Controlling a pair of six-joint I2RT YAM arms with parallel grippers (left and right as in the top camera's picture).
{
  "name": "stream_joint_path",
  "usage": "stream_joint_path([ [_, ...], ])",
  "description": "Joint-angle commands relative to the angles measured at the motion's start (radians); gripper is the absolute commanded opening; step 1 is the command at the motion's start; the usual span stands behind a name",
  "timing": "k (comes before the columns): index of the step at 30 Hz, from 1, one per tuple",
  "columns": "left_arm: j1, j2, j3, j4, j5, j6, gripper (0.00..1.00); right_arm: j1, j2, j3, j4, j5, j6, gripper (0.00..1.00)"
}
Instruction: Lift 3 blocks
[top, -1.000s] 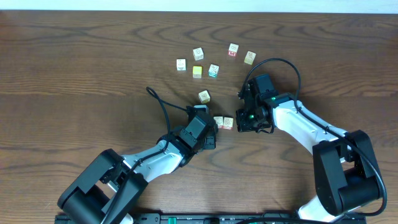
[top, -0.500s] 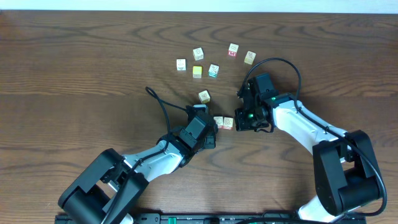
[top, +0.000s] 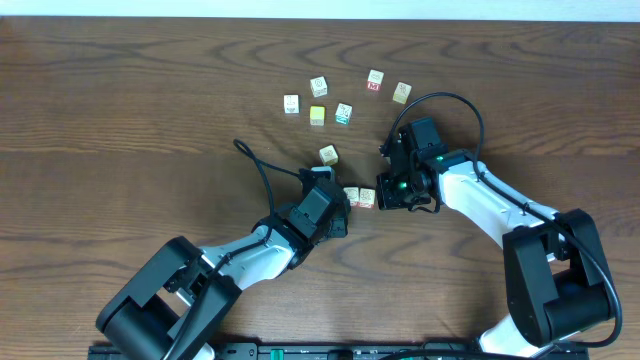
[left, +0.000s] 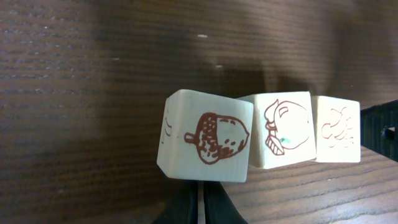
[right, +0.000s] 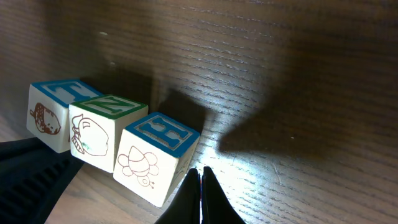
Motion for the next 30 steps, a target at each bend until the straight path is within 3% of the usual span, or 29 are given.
stream_joint_path([
  [1,0.005,0.036,-0.033,-0.005,-0.002,-0.006,0.07,0.006,0.012,0.010,0.004,-0.017,0.012,0.01],
  [30,0.002,0.036,-0.033,-0.131,0.119,-0.009,0.07,0.012,0.012,0.010,0.027,-0.026,0.051,0.01],
])
